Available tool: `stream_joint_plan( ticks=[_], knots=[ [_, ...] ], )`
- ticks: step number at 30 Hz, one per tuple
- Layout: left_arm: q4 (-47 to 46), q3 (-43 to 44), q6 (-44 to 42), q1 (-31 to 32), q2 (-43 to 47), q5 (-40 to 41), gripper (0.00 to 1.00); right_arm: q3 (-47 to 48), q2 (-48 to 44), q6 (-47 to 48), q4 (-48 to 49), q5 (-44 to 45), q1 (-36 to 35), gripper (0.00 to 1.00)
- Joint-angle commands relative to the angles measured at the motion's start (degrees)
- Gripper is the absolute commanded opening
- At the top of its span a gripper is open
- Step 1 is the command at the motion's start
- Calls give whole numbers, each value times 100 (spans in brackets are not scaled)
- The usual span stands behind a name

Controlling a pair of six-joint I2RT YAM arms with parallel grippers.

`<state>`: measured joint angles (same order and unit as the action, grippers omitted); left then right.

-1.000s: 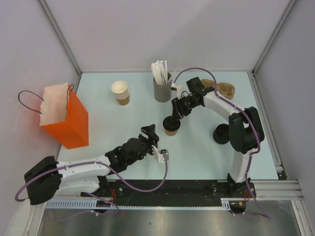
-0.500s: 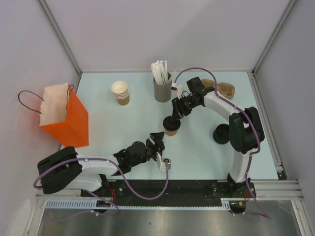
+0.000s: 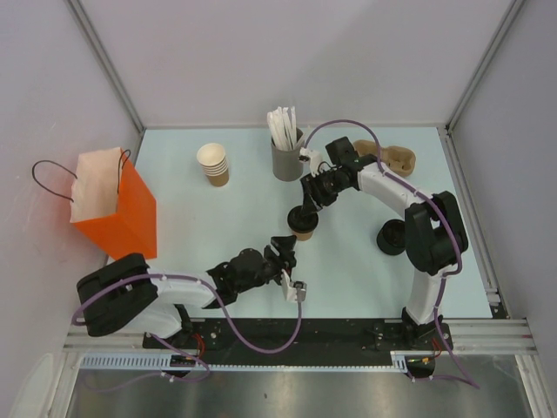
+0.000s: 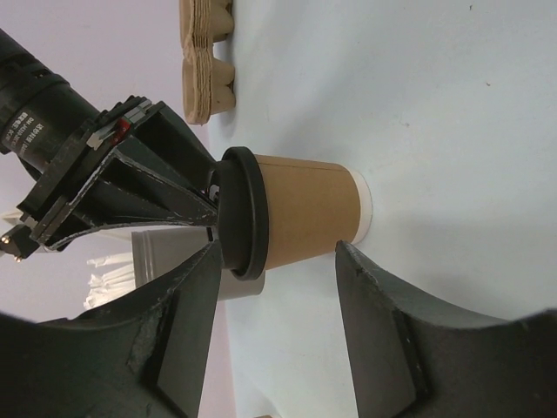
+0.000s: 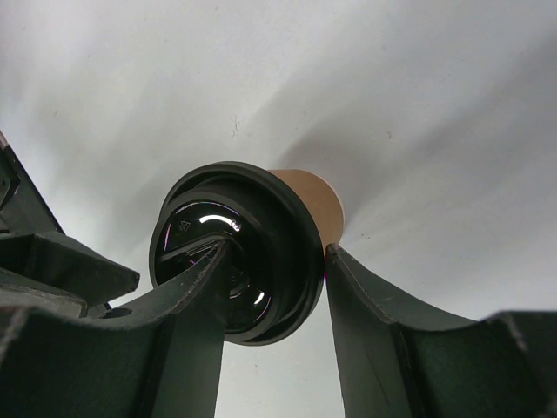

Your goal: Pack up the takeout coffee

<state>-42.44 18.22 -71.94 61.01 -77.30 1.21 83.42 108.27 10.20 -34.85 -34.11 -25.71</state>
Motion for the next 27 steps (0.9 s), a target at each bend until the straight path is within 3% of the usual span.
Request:
stream_joint_plan(
  ticks=[1,17,27],
  knots=[
    [-257,182,180,33,-84,-280,60,-291,247,316,-162,1310,23,50],
    [455,1184,453,-459,-1023,-262,58,-396,72,360,-153,1214,40,50],
    [754,1211,418,-520,-1191,-359,45,-432,54,387,-145,1134,58,49]
  ],
)
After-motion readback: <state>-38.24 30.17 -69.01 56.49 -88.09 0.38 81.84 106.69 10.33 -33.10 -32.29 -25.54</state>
